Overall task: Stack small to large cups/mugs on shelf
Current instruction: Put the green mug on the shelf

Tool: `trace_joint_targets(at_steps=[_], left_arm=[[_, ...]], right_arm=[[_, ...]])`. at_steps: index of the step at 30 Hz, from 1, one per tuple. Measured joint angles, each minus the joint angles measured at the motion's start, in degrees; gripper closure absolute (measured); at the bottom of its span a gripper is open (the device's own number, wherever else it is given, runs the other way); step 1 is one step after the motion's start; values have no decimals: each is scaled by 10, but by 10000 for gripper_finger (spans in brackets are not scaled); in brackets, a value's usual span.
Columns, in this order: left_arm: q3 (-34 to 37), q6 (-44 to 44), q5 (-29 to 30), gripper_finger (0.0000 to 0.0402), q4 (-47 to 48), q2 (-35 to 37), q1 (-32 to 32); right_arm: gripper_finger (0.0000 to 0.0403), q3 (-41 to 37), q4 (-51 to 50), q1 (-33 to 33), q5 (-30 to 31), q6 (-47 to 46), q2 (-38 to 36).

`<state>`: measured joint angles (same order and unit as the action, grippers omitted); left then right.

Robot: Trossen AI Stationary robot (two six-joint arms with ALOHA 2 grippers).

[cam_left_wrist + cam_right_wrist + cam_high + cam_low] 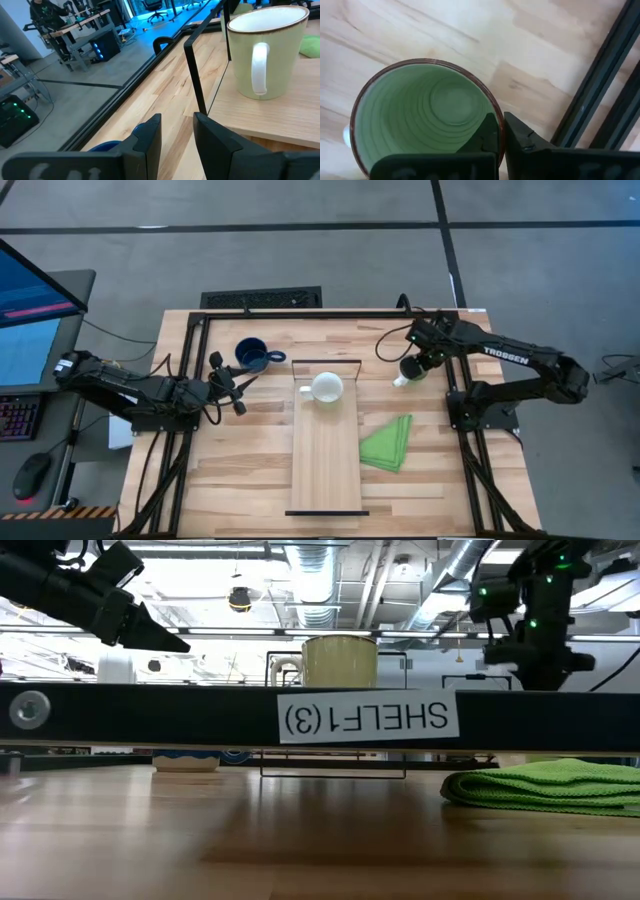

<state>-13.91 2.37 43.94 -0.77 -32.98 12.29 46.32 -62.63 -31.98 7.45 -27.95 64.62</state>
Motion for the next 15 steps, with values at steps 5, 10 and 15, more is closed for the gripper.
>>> trace_joint_targets(at_steps=[5, 10, 15], left_arm=[[0, 0, 0, 297, 0, 0, 0], [0, -1, 0, 297, 0, 0, 0], [0, 0, 0, 297, 0, 0, 0]], right_arm=[[383, 52, -16, 17, 0, 10, 0], [383, 100, -48, 58, -1, -22, -1], [383, 134, -94, 122, -7, -109, -1]])
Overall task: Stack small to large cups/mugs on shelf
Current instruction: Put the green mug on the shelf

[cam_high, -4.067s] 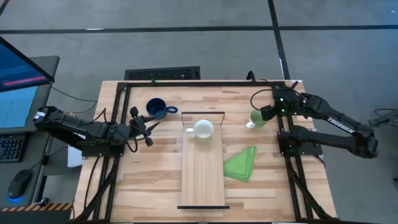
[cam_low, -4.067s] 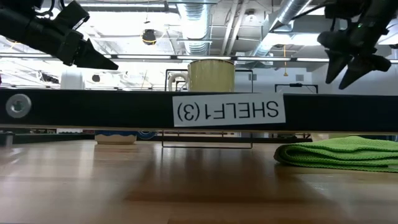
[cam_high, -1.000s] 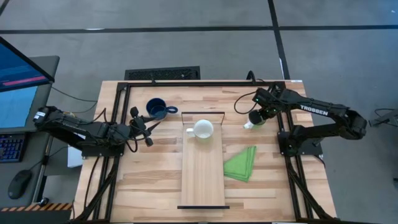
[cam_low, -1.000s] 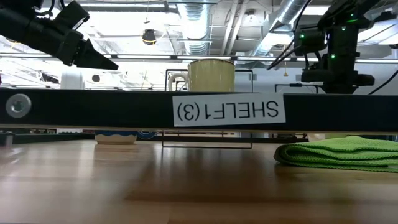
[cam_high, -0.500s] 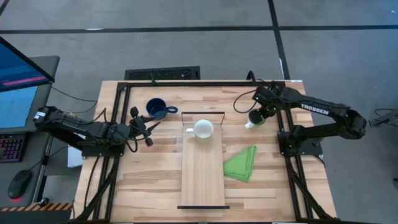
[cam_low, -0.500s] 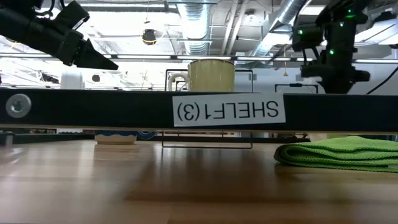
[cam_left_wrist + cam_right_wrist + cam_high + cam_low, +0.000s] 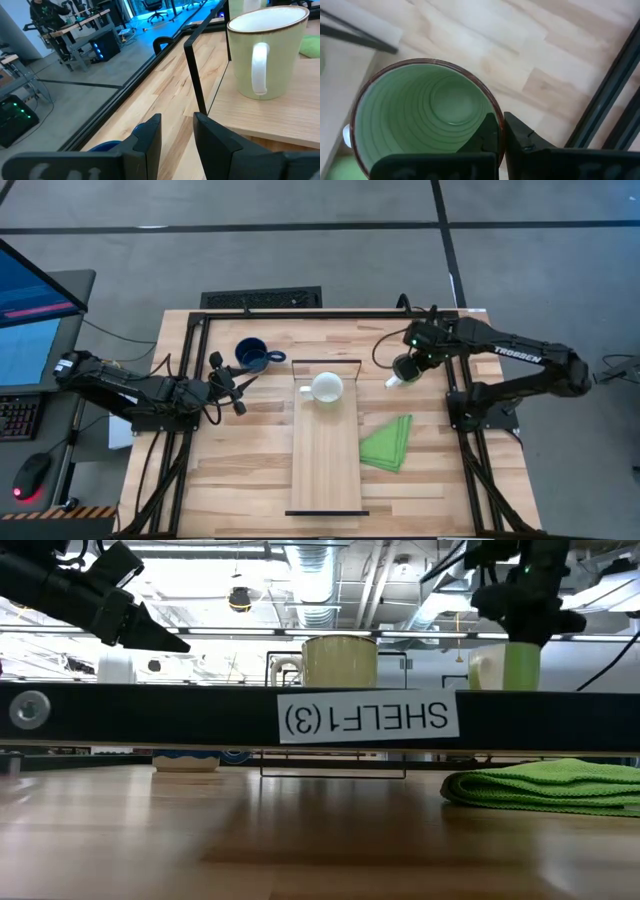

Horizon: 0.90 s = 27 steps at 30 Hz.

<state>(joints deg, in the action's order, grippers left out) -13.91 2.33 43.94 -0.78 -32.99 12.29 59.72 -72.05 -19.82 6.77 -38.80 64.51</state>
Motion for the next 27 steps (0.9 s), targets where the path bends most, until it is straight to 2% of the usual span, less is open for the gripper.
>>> trace_joint_targets(at_steps=[8, 14, 20, 27], left_arm=[[0, -10, 0, 297, 0, 0, 0], [0, -40, 0, 297, 0, 0, 0], [0, -74, 0, 297, 1, 0, 0], [0, -89, -20, 297, 15, 0, 0]], right_arm=[[383, 14, 20, 138, -4, -120, 1], [383, 15, 54, 228, 10, -166, 39], [383, 18, 100, 277, 10, -172, 101], [383, 87, 111, 303, 10, -165, 185]])
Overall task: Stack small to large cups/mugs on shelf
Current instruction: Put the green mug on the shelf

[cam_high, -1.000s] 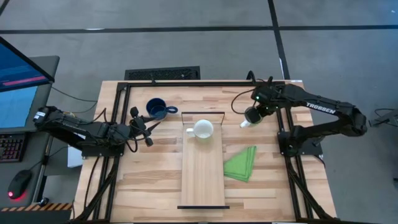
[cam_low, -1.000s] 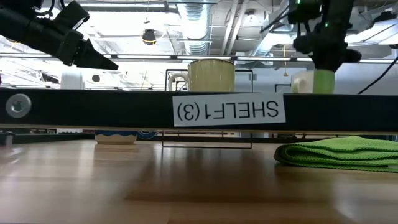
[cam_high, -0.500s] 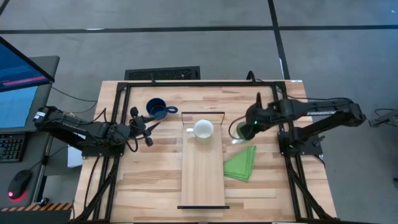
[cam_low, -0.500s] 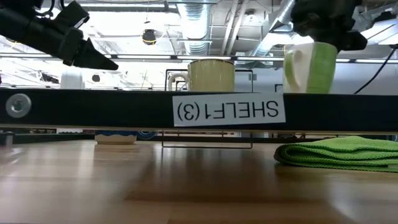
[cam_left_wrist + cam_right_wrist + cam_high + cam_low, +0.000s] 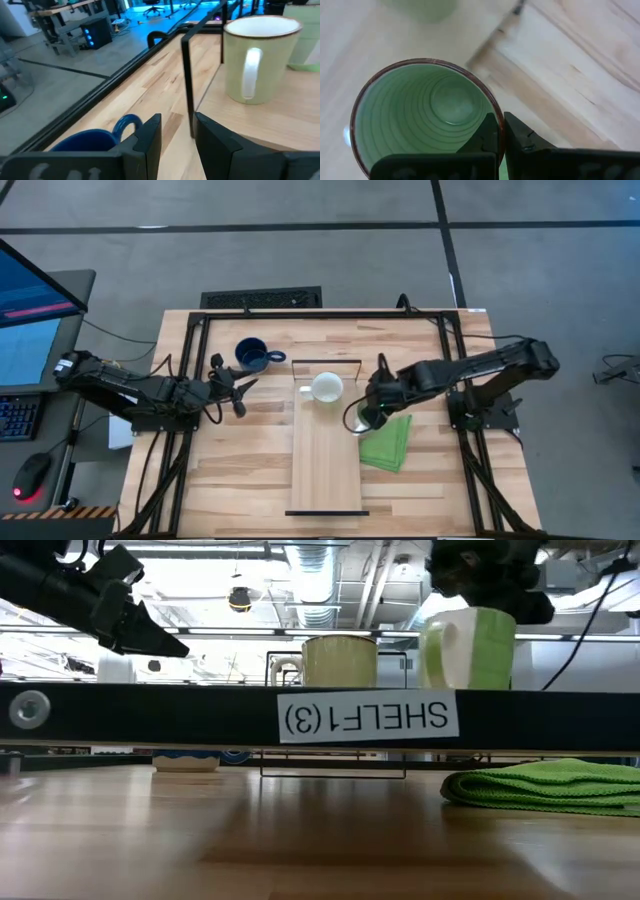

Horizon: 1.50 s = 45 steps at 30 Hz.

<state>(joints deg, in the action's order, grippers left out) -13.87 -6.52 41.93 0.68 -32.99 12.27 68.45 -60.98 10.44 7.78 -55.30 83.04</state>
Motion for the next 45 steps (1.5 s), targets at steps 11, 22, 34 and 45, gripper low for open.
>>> trace_joint_targets(at_steps=[11, 22, 34, 45], left_arm=[[0, 0, -11, 297, 8, 0, 0], [0, -2, -41, 297, 44, 0, 0], [0, 2, -72, 297, 48, 0, 0], [0, 92, -72, 297, 48, 0, 0]], right_arm=[[384, 161, -14, 42, -2, -53, 117], [384, 277, -64, 86, -5, -193, 225], [384, 332, -85, 105, 3, -325, 298], [384, 338, -111, 104, 28, -419, 293]])
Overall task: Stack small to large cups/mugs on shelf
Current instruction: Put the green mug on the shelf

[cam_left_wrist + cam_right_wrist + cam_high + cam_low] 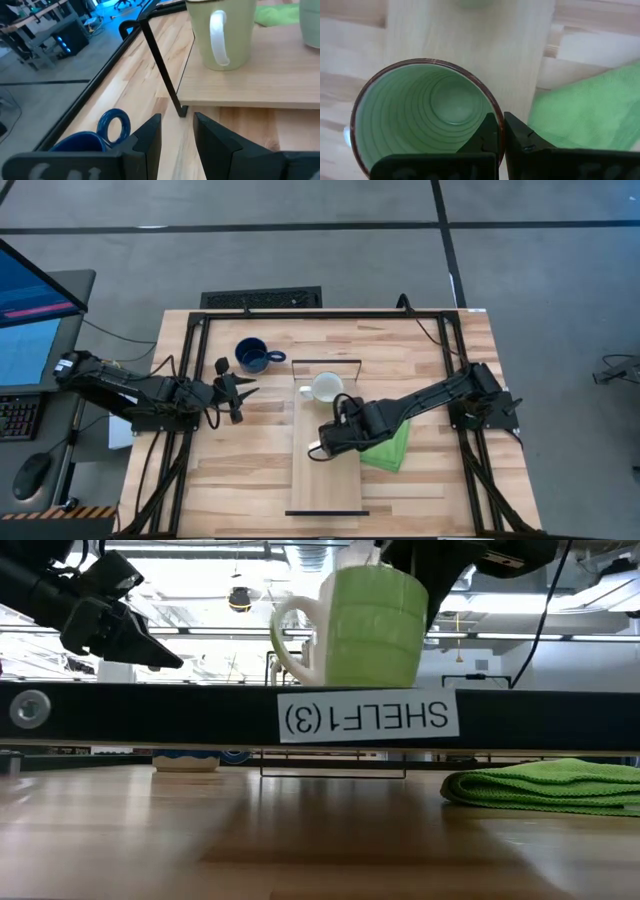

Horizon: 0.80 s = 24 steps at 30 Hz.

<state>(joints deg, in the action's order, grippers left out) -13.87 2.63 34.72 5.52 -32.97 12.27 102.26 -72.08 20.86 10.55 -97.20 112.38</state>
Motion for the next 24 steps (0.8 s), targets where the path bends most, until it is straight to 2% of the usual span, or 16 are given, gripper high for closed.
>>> trace_joint_targets(at_steps=[11, 21, 24], left_arm=[[0, 5, 1, 297, 2, 0, 0], [0, 84, 1, 297, 2, 0, 0], [0, 84, 1, 297, 2, 0, 0]], right_arm=[[384, 0, -17, -5, 9, -60, 0], [384, -1, -17, -19, 11, -113, 4], [384, -1, -12, -23, 11, -118, 4]])
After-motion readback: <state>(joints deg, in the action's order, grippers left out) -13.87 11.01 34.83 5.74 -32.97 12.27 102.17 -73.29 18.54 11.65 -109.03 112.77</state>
